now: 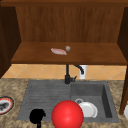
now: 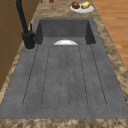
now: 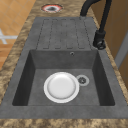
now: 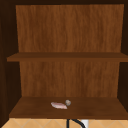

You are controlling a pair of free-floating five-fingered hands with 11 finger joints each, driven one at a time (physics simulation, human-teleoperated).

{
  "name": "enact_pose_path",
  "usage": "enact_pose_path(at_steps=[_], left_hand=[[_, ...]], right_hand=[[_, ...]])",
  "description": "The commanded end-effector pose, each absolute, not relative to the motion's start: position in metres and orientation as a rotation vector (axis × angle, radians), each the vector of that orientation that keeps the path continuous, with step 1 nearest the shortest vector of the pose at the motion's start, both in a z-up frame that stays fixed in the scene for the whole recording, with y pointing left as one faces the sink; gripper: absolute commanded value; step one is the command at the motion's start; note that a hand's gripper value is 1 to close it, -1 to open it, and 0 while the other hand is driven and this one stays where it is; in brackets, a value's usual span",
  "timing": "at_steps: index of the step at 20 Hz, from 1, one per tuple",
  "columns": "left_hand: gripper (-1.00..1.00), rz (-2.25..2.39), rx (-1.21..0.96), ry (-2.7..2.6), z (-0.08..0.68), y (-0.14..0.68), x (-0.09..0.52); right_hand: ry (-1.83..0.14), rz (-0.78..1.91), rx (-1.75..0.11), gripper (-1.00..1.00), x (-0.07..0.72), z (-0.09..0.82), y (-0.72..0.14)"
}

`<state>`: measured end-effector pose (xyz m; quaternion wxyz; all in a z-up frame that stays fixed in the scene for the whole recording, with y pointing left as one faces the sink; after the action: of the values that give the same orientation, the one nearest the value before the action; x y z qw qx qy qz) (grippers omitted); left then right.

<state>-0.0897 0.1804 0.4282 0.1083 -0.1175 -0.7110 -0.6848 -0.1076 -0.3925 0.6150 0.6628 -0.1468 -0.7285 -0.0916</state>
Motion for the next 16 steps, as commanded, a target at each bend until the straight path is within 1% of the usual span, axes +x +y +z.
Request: enact_pose_path(at_steps=[1,9,16], left_hand=[[0.0,-2.015,-0.346,-2.092,0.428,0.18,-0.09],[0.0,-2.015,-0.346,-2.092,0.428,0.18,-0.09],[0.0,-2.015,-0.346,-2.092,0.428,0.18,-0.09]], right_hand=[[-1.646,-0.21,-0.326,1.0,-0.119,0.608,-0.423],[-1.664,-0.18,-0.337,1.0,-0.132,0.608,-0.486],[-1.674,-0.122,-0.298,1.0,-0.135,0.609,-0.543]])
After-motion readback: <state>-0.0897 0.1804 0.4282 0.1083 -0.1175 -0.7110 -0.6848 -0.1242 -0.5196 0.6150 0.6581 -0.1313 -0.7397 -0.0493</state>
